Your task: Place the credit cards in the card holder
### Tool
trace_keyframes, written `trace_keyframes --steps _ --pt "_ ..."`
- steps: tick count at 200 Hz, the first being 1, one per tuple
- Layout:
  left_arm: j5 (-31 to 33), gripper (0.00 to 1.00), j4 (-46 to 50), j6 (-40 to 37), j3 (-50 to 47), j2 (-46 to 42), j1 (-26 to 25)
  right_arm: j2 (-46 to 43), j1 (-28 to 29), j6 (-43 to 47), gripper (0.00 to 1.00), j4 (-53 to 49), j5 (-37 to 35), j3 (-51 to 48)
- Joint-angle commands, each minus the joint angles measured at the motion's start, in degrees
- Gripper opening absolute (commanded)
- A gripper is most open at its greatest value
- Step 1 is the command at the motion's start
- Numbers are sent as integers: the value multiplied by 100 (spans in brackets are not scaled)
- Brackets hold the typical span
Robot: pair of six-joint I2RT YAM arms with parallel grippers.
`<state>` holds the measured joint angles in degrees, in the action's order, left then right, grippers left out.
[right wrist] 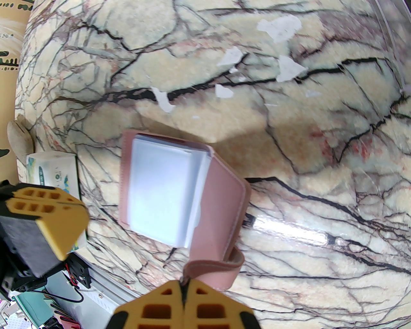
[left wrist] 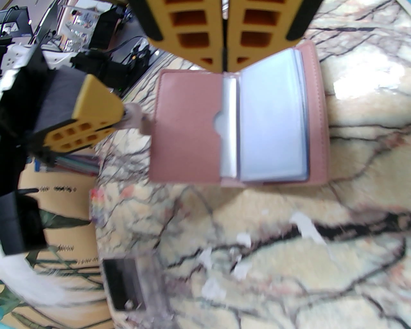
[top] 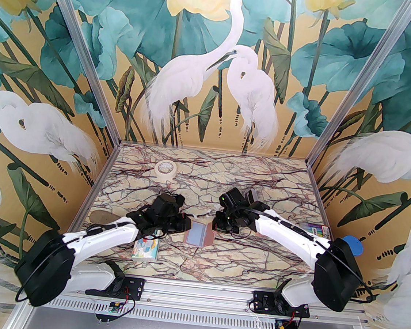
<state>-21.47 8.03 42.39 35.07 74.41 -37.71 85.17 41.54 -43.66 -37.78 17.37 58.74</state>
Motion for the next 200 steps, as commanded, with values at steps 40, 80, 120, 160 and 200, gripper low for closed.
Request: trace_keyframes --steps 40,80,120,160,200 --pt "211 4 -403 -19 61 675 -155 -122 -58 138 0 40 -476 -237" --pt "302 3 -600 36 -61 952 -154 -136 -100 173 0 33 -609 -345" --pt "538 3 -539 -1 -118 1023 -153 -215 -161 213 9 52 -716 -444" --pt "548 3 -713 59 -252 1147 -149 -346 -213 314 19 82 -685 -486" --pt "618 3 -652 24 -250 1145 -151 -1246 -275 477 38 29 -905 -234"
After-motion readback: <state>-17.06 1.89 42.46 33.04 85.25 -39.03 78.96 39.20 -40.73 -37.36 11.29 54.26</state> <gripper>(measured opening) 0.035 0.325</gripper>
